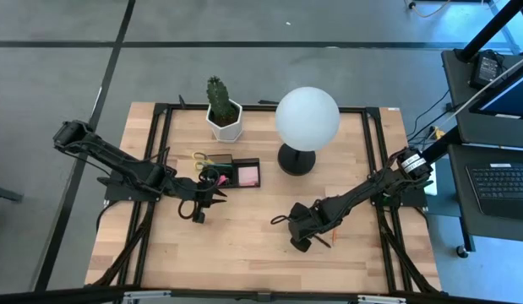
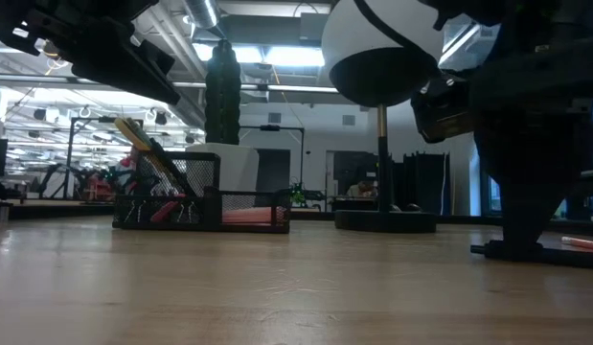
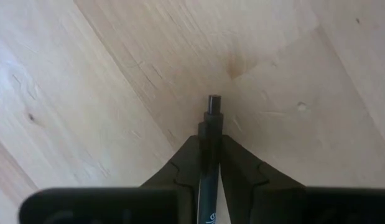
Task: Pick and place office supplies into organizer
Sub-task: Put the black pen into the black desk organizer
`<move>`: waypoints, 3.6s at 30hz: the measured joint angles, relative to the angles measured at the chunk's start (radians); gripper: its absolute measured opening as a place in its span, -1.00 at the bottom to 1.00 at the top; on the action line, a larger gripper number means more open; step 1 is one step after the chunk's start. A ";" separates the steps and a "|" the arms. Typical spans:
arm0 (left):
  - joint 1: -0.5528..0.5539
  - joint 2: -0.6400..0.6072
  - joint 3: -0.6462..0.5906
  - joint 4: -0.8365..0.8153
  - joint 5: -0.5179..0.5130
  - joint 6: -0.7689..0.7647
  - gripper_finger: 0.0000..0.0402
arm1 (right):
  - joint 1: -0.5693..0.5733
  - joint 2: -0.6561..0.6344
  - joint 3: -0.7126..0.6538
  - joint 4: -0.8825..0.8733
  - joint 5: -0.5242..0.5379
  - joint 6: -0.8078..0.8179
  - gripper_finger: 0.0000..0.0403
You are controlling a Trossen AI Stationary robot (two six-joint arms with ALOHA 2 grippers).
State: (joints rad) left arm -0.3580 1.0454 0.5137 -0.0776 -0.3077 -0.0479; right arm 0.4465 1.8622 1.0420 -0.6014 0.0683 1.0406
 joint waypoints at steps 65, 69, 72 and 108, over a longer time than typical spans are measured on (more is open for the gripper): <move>0.000 0.000 0.000 0.001 -0.066 -0.018 -0.70 | -0.050 0.004 0.026 -0.143 0.021 -0.109 -0.87; 0.000 0.000 0.000 0.001 -0.066 -0.018 -0.70 | -0.050 0.004 0.027 -0.142 0.026 -0.110 -0.84; 0.000 0.000 0.000 0.000 -0.066 -0.018 -0.70 | -0.049 0.006 0.047 -0.155 0.029 -0.134 -0.87; -0.064 0.000 0.000 -0.536 0.418 -0.561 -0.70 | -0.362 0.008 0.489 0.621 0.190 -1.143 -0.90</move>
State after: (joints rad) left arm -0.4219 1.0451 0.5137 -0.6139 0.1104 -0.6088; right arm 0.0846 1.8702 1.5311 0.0193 0.2585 -0.1023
